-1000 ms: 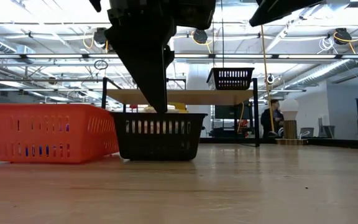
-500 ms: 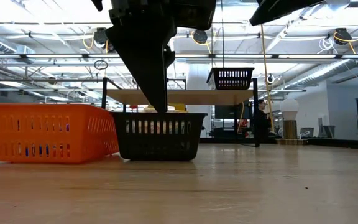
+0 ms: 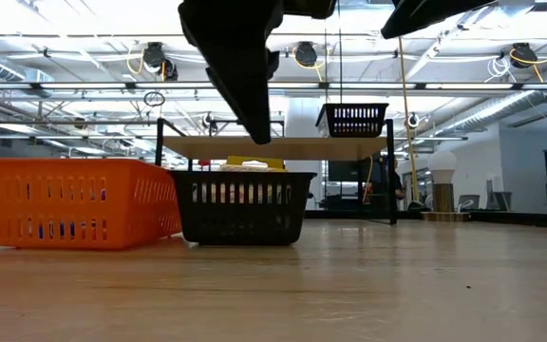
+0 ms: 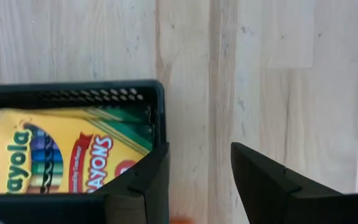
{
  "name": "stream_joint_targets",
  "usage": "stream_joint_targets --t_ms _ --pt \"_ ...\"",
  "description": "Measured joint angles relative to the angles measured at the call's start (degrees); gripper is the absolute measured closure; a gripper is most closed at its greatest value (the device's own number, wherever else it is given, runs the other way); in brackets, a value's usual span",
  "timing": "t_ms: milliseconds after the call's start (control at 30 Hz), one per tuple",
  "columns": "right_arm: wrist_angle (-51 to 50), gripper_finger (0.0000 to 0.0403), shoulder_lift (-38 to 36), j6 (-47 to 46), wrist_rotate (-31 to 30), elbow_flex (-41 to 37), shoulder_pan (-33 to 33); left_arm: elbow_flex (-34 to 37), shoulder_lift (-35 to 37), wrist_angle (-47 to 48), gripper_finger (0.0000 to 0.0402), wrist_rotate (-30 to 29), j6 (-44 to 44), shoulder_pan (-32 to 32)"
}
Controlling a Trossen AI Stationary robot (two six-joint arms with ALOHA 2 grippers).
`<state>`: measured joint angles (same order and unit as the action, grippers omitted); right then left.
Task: Pick & Place Office Desk Supplies
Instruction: Put the black bin on the shelf
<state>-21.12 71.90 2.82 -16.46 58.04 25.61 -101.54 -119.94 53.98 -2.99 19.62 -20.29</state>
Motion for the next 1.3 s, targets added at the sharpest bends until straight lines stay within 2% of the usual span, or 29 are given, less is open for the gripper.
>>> stream_joint_targets --t_ms 667,1300 --pt "-0.03 0.0220 0.00 -0.65 0.04 0.00 0.00 0.05 0.00 2.29 0.0231 -2.05 -0.07 1.16" --pt "0.12 0.0220 0.00 -0.67 0.04 0.00 -0.02 5.12 0.04 0.57 0.0231 -2.02 1.46 1.80"
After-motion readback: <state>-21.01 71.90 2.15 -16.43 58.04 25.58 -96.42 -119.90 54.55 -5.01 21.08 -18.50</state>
